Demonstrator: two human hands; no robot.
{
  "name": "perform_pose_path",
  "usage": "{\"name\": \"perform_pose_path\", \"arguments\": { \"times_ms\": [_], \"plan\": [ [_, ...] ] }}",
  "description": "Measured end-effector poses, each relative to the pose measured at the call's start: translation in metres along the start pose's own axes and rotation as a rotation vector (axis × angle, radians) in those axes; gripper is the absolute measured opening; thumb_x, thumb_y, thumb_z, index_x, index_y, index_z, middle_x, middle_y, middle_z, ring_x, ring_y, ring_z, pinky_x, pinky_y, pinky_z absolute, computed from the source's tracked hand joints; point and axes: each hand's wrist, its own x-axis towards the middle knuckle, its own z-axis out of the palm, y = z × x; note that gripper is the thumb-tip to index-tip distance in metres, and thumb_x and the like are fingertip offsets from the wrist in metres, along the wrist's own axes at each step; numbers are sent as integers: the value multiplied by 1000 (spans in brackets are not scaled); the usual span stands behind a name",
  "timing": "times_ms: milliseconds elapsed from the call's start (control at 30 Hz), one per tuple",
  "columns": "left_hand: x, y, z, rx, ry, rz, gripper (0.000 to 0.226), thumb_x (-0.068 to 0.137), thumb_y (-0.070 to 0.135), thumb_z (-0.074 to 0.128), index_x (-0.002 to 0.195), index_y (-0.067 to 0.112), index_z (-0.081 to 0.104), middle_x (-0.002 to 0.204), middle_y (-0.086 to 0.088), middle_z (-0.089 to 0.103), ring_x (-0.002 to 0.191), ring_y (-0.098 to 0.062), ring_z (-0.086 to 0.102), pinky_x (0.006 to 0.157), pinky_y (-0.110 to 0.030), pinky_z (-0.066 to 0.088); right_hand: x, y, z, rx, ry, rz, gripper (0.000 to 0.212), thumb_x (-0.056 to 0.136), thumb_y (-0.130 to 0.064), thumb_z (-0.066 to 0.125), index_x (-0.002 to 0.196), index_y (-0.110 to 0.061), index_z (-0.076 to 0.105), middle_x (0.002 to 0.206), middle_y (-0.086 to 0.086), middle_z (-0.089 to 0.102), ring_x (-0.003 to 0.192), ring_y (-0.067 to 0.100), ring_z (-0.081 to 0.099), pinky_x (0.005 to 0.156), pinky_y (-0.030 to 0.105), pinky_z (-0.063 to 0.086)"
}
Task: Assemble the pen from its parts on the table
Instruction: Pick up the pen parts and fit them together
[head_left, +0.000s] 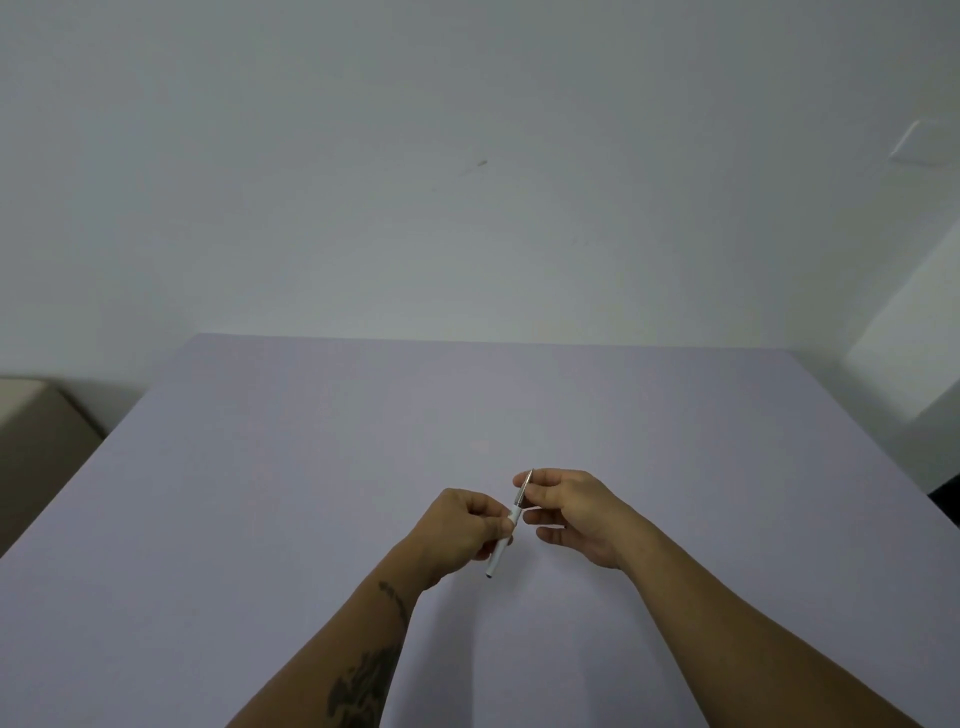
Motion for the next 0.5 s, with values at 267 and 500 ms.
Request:
{"name": "perform_pose_path", "arguments": {
  "times_ms": [267, 500],
  "plan": [
    [2, 1, -1, 4, -3, 2, 12, 91, 13, 65, 90, 8, 76, 81, -7, 74, 73, -17, 66, 71, -27, 57, 2, -3, 3, -32, 41, -33, 20, 100, -9, 52, 100, -12, 72, 95, 3, 71, 88, 18, 64, 80, 33, 52],
    [3, 7, -1, 11, -15, 8, 14, 92, 15, 65, 93, 6, 75, 84, -7, 73, 75, -17, 66, 71, -26, 56, 3, -3, 1, 30, 45, -15, 21, 101, -7, 50, 102, -10, 71, 94, 6, 71, 86, 20, 66, 77, 34, 53]
  ]
}}
